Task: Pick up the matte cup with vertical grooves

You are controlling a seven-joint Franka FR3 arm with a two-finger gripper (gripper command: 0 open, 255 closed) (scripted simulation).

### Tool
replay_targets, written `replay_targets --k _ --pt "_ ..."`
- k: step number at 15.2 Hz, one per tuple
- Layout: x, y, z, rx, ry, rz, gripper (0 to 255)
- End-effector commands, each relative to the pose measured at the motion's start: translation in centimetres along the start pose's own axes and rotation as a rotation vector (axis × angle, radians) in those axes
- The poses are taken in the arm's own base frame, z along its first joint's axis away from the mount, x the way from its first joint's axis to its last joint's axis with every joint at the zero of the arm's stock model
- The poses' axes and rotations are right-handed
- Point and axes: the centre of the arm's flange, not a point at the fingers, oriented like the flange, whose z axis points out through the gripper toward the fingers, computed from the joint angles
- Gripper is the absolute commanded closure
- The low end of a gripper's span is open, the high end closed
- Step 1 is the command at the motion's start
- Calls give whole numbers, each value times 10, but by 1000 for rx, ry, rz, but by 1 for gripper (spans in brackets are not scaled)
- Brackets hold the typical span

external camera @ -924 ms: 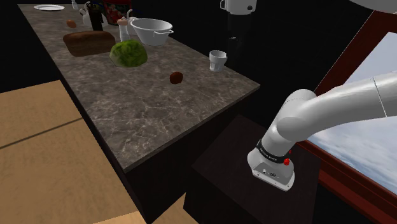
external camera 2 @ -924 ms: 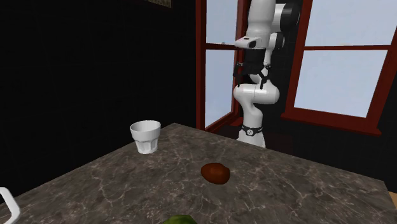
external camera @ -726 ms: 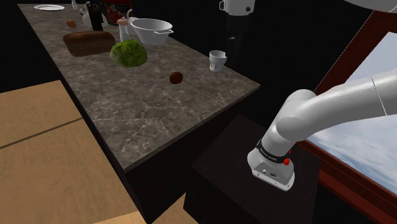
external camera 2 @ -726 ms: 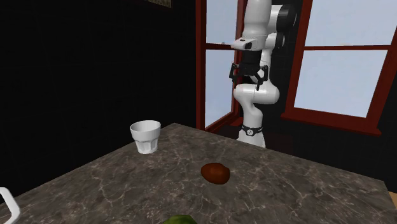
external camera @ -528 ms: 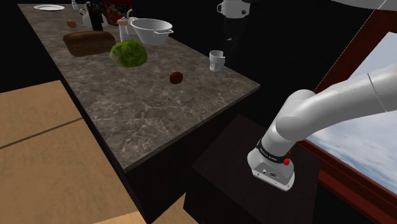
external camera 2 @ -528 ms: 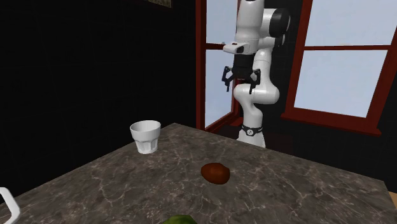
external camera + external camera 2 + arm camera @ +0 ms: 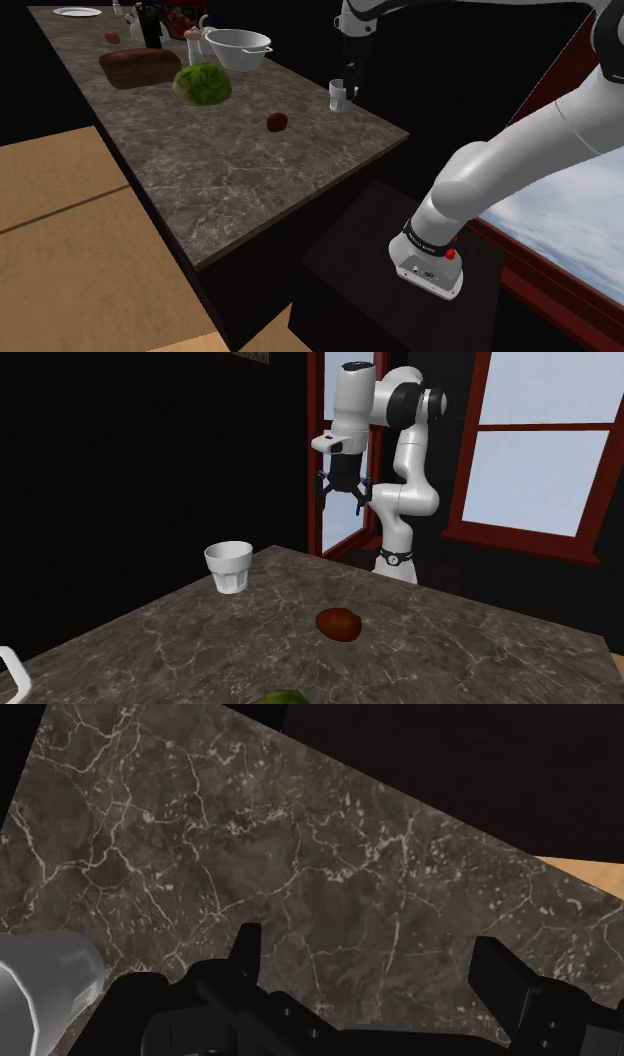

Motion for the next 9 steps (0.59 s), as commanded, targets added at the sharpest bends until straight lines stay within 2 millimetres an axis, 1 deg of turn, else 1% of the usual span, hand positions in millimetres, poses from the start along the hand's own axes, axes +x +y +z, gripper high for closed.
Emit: replay_targets --k 1,9 --pt "14 20 10 -10 -3 -2 0" --pt "64 102 45 -44 -14 -6 0"
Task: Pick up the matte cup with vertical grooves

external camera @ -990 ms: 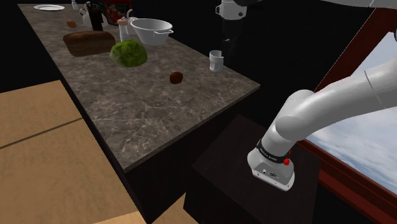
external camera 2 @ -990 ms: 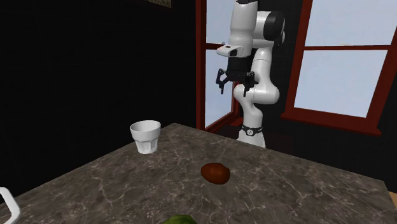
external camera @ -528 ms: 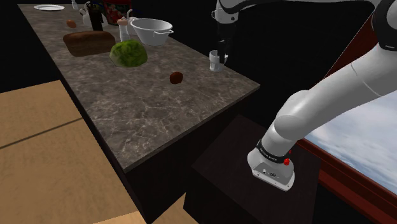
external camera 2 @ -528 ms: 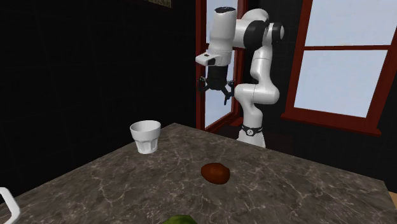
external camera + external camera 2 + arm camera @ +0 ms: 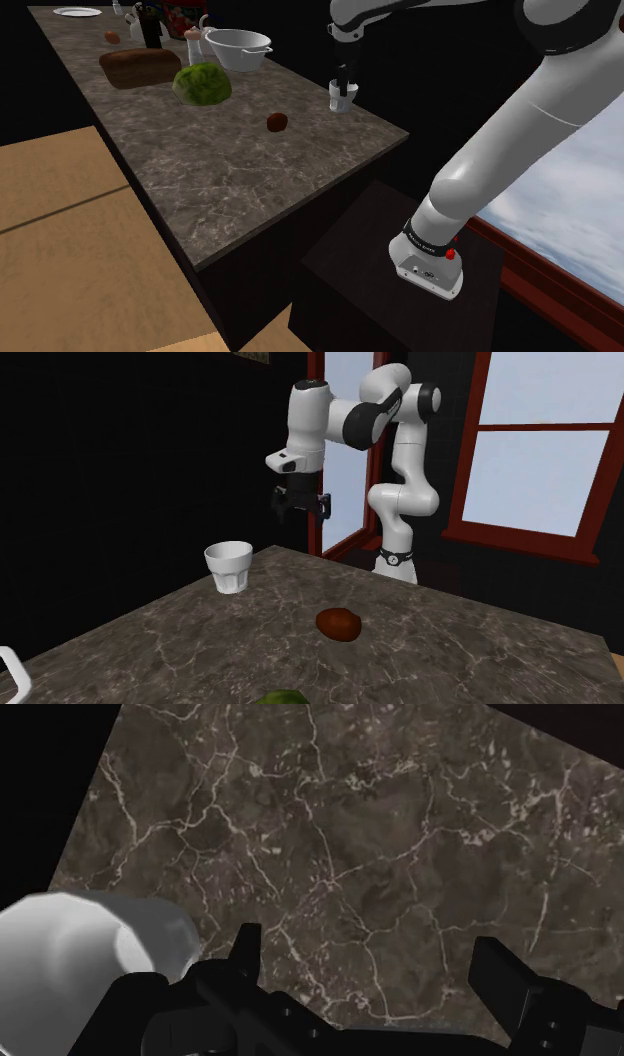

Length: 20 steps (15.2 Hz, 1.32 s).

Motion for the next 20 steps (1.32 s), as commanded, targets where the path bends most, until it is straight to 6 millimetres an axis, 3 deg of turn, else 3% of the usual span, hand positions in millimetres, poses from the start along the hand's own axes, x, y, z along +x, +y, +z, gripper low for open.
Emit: replay_targets --k 1,10,19,20 --pt "15 20 11 -10 -3 -2 0" --pt "70 111 49 -47 -16 -7 0" --pt "77 106 88 -47 -16 -7 0" --pt "77 107 89 -47 -16 -7 255"
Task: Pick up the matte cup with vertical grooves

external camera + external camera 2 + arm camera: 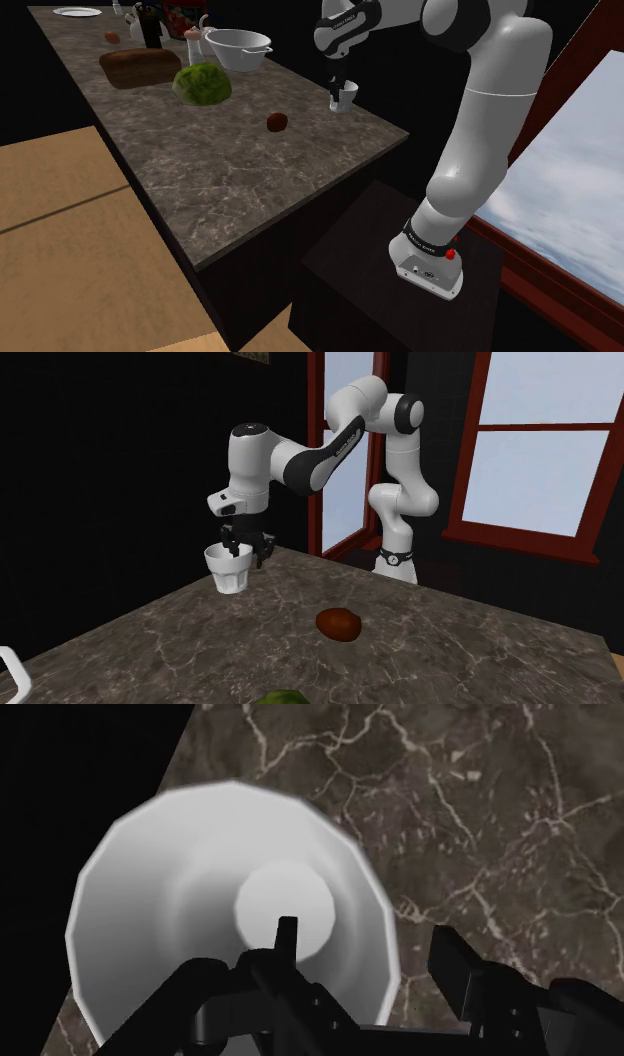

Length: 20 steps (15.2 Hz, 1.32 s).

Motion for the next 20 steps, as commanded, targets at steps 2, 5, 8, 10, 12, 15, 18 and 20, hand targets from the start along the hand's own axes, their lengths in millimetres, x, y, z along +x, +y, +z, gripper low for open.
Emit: replay_targets --k 2,5,8,10,12,15,18,20 --pt "1 0 1 0 0 0 255" --pt "1 0 1 0 0 0 255" --pt "0 0 1 0 0 0 255" --pt "-1 0 -5 0 0 0 255" --pt "-3 2 -15 0 0 0 255" --pt "-6 5 -30 0 0 0 255" --pt "-9 8 -46 0 0 0 255" --pt "-11 10 -56 0 0 0 255"
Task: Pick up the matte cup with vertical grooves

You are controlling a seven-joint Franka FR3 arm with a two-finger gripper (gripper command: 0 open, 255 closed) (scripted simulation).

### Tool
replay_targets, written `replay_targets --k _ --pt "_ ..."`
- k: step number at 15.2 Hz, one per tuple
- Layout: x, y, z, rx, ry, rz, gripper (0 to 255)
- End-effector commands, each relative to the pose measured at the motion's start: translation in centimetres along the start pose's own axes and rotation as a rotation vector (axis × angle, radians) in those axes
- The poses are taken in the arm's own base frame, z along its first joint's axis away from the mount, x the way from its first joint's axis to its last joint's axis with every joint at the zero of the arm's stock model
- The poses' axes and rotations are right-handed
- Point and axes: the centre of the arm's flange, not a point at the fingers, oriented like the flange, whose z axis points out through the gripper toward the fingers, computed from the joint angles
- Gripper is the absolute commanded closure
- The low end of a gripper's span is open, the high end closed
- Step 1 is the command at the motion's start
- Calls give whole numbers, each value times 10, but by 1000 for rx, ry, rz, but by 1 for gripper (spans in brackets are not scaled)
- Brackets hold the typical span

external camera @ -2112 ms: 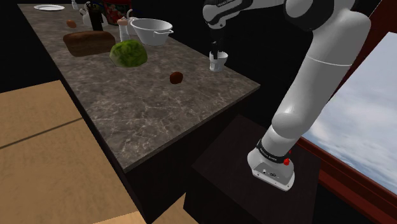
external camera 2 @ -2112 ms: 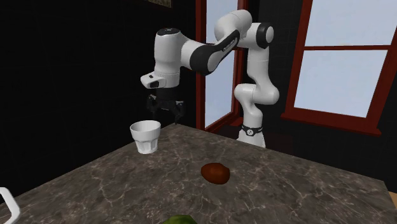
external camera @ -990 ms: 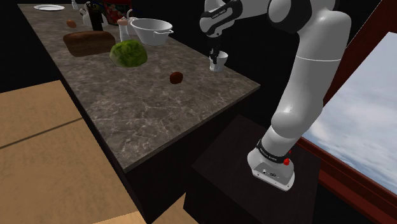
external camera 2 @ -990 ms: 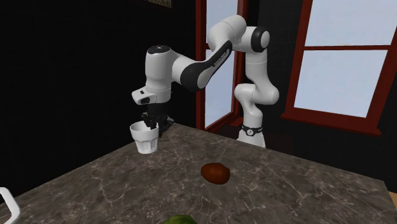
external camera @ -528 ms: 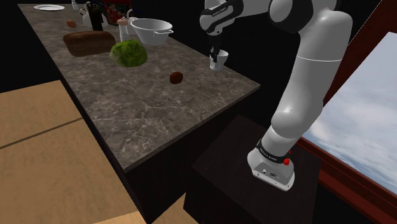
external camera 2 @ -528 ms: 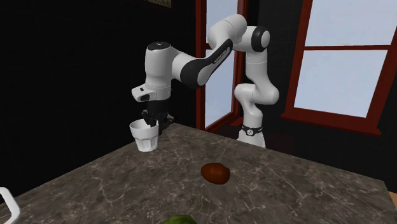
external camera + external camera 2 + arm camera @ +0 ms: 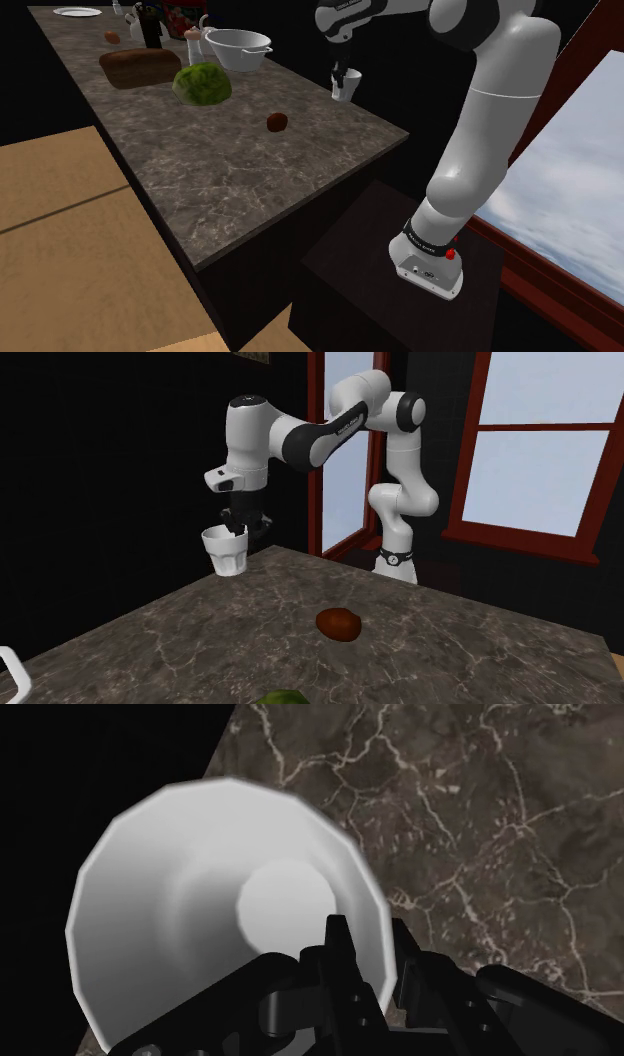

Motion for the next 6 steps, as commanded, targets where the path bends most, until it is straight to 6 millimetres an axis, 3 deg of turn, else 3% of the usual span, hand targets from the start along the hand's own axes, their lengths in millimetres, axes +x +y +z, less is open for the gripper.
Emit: replay_targets --k 1,6 --pt "-2 2 -11 0 0 0 255" --pt "-6 4 -27 0 0 0 255"
